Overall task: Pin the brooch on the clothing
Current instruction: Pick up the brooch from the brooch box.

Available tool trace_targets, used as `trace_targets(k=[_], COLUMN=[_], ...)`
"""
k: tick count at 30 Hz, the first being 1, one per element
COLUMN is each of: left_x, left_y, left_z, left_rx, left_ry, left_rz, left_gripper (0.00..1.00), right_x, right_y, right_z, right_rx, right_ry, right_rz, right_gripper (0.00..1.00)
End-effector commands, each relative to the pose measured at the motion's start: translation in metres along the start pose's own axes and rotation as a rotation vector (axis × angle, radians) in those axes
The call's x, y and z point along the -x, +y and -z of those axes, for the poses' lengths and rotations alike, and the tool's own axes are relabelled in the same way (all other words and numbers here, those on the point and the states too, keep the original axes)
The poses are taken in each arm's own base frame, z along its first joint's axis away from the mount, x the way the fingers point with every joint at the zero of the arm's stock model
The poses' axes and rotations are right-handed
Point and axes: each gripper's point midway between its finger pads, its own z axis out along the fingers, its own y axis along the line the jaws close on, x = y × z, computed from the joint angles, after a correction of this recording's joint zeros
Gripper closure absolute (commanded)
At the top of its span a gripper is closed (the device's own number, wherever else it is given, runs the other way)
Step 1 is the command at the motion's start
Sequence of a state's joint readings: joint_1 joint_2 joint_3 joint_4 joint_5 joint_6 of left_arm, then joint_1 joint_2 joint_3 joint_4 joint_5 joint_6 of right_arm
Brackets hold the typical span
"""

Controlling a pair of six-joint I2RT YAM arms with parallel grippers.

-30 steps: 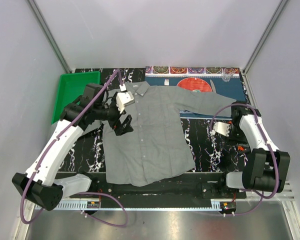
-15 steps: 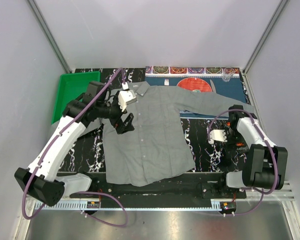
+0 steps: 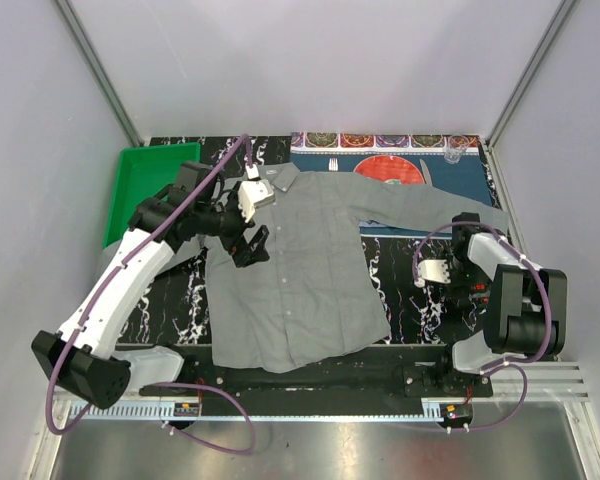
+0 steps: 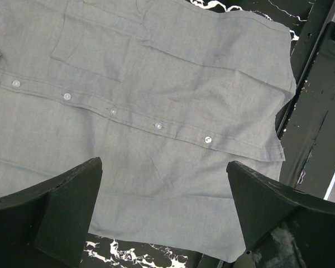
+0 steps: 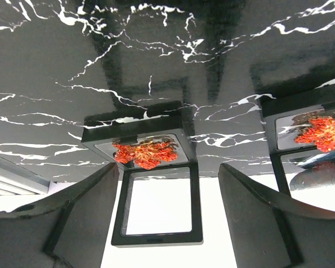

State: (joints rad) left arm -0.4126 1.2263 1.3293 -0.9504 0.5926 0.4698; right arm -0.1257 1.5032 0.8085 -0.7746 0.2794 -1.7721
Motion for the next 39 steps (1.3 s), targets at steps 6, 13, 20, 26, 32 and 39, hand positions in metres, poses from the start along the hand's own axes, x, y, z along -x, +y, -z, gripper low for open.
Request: trace_targets(k=[6, 13, 20, 26, 32, 39], left_x=[0.018, 0.016, 0.018, 0.015, 0.015, 0.013], left_y=[0.005, 0.006, 0.006, 0.006, 0.006, 0.005], left_z=[0.007, 0.007, 0.008, 0.007, 0.006, 0.005], left_rx=[0.032, 0.035, 0.040, 0.039, 0.034, 0.027], left_ry=[-0.032, -0.028, -0.030, -0.025, -0.023, -0.022], left_rz=[-0.025, -0.023, -0.029, -0.028, -0.026, -0.025], left_gripper=[0.02, 0.02, 0.02, 0.02, 0.02, 0.03], right_x=[-0.005, -0.004, -0.003, -0.005, -0.009, -0.011], right_y=[0.007, 0.007, 0.006, 0.003, 0.000, -0.006], right_z=[-0.008, -0.014, -0.018, -0.015, -0.002, 0.016], right_rx=[-0.016, 0.000, 0.006, -0.012, -0.041, -0.076], right_ry=[0.043, 0.050, 0.049, 0.056, 0.055, 0.037], right_rz=[-0.029, -0.042, -0.042, -0.048, -0.039, -0.043], right_gripper=[0.17, 0.21, 0.31, 0.38, 0.45, 0.47])
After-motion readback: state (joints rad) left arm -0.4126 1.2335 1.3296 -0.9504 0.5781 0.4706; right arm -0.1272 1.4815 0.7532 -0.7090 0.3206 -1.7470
